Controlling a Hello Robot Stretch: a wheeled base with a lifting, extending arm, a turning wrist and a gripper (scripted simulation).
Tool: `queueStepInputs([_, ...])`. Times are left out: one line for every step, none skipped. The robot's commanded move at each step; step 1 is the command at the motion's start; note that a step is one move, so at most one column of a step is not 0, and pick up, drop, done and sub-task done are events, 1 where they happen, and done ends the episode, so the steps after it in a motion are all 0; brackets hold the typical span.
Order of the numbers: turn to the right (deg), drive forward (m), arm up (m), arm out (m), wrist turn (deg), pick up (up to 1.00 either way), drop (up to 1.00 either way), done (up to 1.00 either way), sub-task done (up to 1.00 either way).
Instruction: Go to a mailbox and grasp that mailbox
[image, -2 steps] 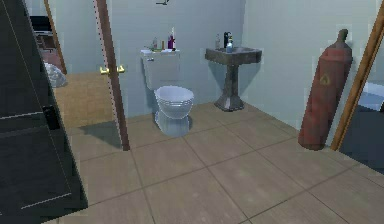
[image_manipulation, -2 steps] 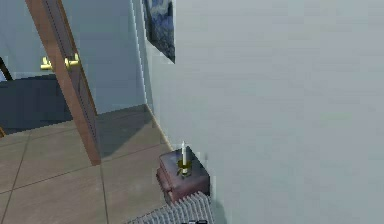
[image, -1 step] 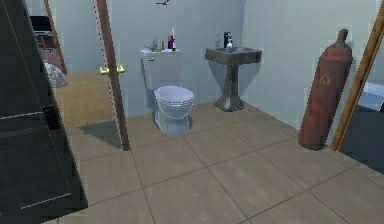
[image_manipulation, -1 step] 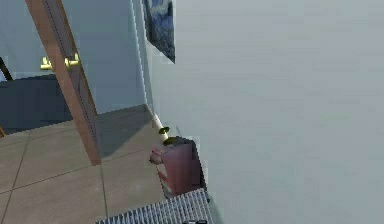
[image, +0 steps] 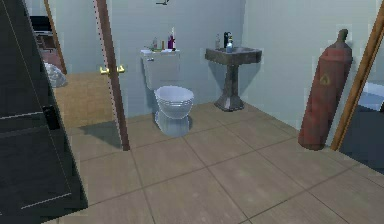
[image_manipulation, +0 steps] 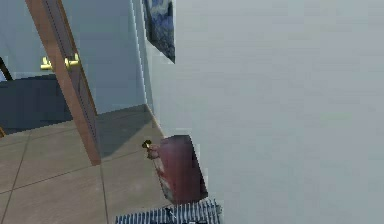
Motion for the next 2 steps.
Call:
queueStepInputs([0.0, 0.0, 0.0, 0.0, 30.0, 0.0, 0.0, 0.0, 0.0])
queueStepInputs([0.0, 0.0, 0.5, 0.0, 0.0, 0.0, 0.0, 0.0, 0.0])
